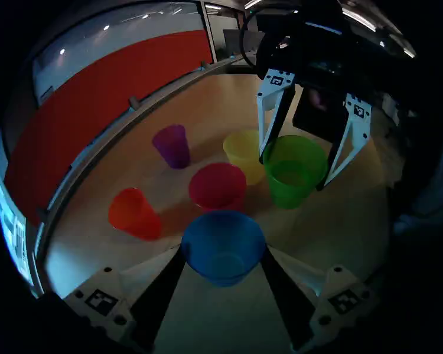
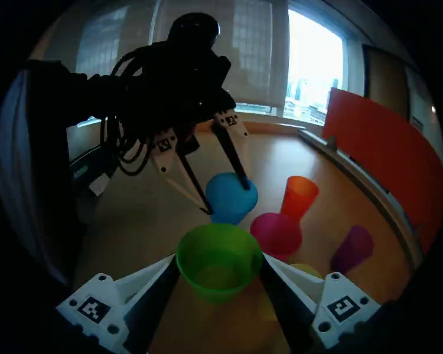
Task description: Pour water
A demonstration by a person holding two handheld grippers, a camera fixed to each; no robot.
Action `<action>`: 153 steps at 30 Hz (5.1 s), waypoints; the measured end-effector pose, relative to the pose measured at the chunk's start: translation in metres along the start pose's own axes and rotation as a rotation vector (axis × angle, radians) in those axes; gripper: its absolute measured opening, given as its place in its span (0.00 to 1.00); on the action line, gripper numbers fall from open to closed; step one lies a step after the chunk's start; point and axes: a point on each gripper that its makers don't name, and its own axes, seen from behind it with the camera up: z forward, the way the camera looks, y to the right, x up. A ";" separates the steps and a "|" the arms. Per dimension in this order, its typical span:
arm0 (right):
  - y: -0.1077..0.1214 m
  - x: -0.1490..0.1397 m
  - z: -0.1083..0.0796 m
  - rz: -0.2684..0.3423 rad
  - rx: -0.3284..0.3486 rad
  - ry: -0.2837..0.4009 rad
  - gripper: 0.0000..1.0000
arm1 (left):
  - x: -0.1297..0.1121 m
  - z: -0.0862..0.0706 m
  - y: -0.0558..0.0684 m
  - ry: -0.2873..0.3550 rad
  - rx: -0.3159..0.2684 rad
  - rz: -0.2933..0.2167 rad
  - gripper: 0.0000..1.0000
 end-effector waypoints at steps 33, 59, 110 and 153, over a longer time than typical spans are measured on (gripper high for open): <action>-0.005 -0.018 0.017 0.002 0.015 -0.039 0.92 | -0.018 0.013 0.002 0.021 -0.011 -0.064 0.88; -0.010 -0.033 0.019 0.020 0.009 -0.056 0.92 | -0.032 0.011 0.004 0.014 -0.015 -0.074 0.88; -0.005 -0.064 -0.031 0.083 -0.122 -0.061 1.00 | -0.062 -0.022 0.004 -0.036 0.065 -0.091 0.88; 0.031 -0.066 -0.119 0.308 -0.445 0.064 1.00 | -0.077 -0.090 -0.044 0.108 0.407 -0.286 0.89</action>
